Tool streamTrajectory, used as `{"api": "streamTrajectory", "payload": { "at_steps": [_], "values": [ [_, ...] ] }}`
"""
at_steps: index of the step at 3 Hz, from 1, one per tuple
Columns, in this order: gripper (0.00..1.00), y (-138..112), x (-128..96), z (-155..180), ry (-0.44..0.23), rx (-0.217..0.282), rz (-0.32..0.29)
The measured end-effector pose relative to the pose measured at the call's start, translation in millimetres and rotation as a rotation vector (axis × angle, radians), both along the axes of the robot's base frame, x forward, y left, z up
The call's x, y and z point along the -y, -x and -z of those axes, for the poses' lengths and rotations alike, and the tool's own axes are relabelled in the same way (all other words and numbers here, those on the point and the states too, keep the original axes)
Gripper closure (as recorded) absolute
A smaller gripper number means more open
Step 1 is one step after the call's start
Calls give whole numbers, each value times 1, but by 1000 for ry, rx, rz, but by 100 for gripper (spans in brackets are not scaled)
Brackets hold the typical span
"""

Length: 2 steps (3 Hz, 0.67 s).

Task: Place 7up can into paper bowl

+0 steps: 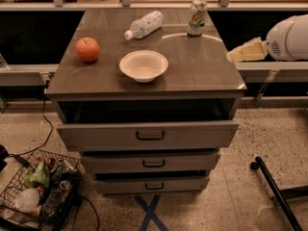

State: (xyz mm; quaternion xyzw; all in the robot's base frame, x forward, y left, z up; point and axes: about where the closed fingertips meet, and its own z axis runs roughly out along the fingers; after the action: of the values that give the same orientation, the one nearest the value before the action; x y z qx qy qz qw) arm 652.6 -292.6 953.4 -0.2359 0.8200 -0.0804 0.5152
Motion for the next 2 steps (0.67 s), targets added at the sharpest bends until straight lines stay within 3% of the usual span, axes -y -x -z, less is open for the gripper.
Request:
{"api": "streamTrajectory", "payload": {
  "at_steps": [1,2],
  "values": [
    [0,-26,-9,2,-61,44,-29],
    [0,-67,-22,5,-175,111,-76]
  ]
}}
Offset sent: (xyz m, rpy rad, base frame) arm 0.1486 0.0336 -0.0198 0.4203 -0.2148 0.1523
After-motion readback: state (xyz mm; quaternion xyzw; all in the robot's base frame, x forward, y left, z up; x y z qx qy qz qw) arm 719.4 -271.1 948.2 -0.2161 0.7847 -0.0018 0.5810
